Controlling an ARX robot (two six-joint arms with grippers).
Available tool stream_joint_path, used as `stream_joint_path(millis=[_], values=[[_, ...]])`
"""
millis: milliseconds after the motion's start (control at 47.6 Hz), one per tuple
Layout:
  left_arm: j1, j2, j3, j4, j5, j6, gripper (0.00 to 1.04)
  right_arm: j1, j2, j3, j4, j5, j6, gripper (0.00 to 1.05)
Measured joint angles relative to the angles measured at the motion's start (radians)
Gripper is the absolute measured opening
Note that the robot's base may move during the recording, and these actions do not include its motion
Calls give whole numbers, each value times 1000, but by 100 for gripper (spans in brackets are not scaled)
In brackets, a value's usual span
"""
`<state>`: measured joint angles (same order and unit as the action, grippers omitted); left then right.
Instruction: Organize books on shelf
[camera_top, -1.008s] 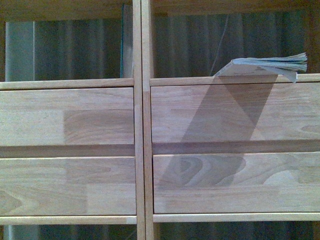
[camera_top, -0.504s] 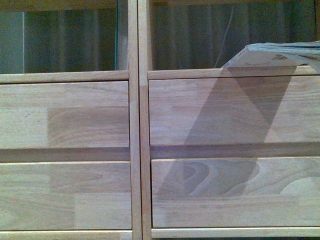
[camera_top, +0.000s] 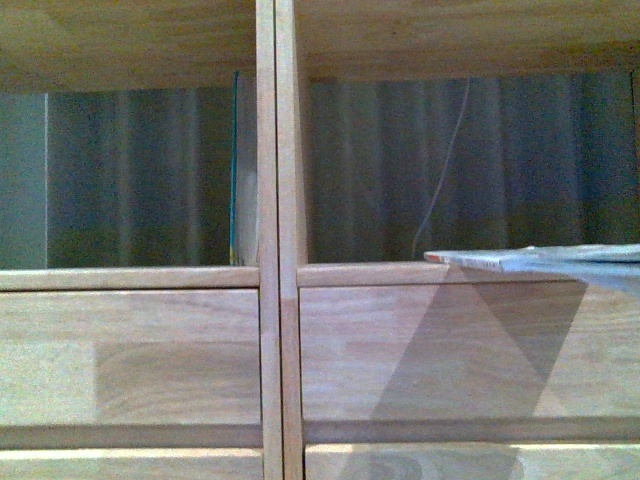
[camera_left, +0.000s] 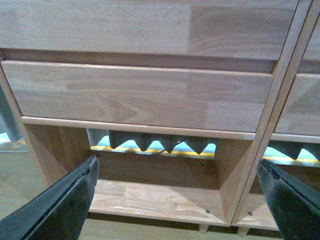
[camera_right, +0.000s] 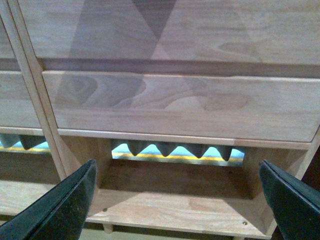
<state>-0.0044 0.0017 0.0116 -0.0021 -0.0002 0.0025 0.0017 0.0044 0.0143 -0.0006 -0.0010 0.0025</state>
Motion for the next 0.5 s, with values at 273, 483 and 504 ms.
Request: stream_joint_path(millis=[273,483,504], values=[[0,0,0,0,0,0,97,0,0,0,0,0,0,98],[0,0,0,0,0,0,97,0,0,0,0,0,0,98],[0,0,0,0,0,0,97,0,0,0,0,0,0,98]])
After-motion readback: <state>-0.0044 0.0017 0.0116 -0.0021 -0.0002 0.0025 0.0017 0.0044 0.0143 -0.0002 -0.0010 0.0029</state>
